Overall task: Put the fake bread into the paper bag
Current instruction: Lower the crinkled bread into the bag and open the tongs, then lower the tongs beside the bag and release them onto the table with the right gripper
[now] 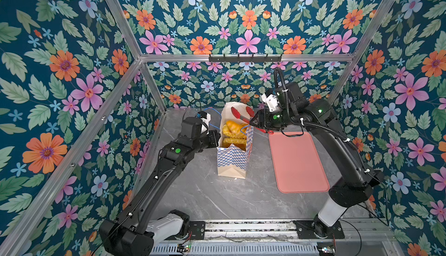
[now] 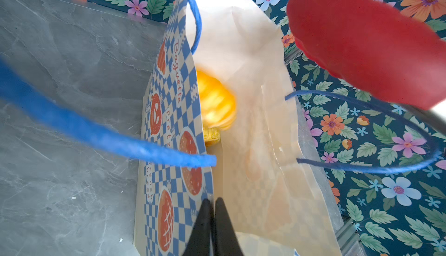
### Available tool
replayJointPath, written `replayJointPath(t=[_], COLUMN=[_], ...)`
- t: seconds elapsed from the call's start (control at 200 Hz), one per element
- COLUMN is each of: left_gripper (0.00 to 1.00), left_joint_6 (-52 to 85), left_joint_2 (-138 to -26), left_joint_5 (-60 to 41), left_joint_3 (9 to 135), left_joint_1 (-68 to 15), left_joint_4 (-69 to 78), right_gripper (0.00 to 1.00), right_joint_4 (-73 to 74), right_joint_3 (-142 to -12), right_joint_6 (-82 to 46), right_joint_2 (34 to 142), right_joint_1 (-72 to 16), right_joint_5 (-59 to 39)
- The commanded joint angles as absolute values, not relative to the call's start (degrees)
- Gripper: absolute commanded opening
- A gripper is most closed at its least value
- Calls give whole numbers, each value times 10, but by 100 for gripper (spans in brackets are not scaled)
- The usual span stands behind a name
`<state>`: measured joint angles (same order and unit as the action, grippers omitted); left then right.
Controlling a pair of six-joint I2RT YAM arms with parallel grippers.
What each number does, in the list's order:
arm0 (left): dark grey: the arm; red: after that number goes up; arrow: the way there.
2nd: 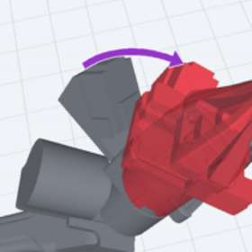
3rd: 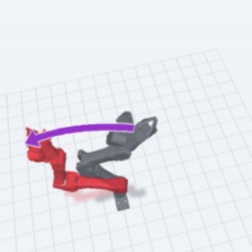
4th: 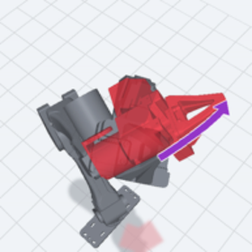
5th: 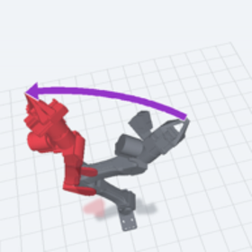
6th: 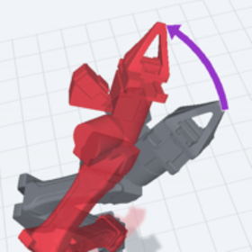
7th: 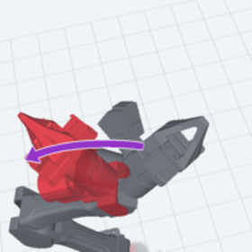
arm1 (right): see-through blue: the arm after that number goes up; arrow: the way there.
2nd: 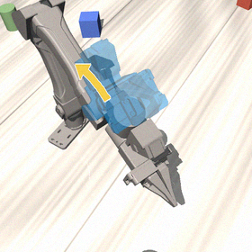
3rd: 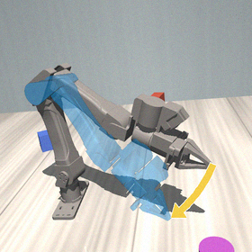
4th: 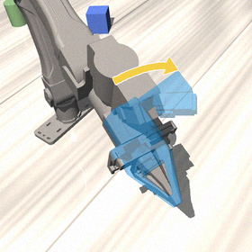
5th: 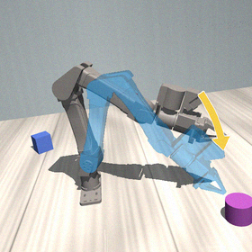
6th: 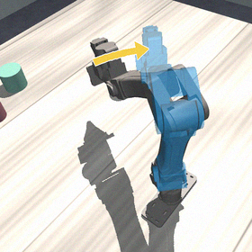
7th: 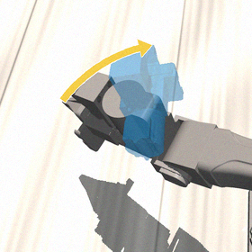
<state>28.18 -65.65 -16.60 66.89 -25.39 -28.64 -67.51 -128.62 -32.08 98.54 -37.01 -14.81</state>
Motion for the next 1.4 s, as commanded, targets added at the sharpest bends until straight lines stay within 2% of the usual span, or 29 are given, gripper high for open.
replayJointPath(t=[0.0, 0.19, 0.465, 0.63, 0.865, 1.13, 1.255, 1.395], left_gripper=[9, 10, 19, 28, 34, 41, 41, 41], left_joint_6=[283, 284, 278, 271, 252, 228, 229, 235], left_joint_2=[-660, -660, -657, -650, -623, -591, -585, -591], left_joint_5=[-169, -168, -156, -142, -84, 18, -21, -77], left_joint_3=[673, 676, 697, 709, 743, 762, 724, 679], left_joint_1=[-254, -254, -254, -254, -254, -246, -202, -151], left_joint_4=[-276, -276, -293, -312, -366, -432, -413, -373], right_gripper=[56, 51, 47, 45, 43, 40, 39, 36], right_joint_4=[-661, -655, -645, -612, -533, -461, -427, -422], right_joint_3=[-1294, -1306, -1281, -1185, -1001, -924, -926, -993], right_joint_6=[-310, -309, -297, -306, -328, -329, -329, -319], right_joint_2=[983, 971, 892, 828, 764, 861, 929, 1051], right_joint_1=[-371, -370, -363, -299, -188, -184, -184, -191], right_joint_5=[-143, -126, -41, -62, -127, -160, -160, -158])
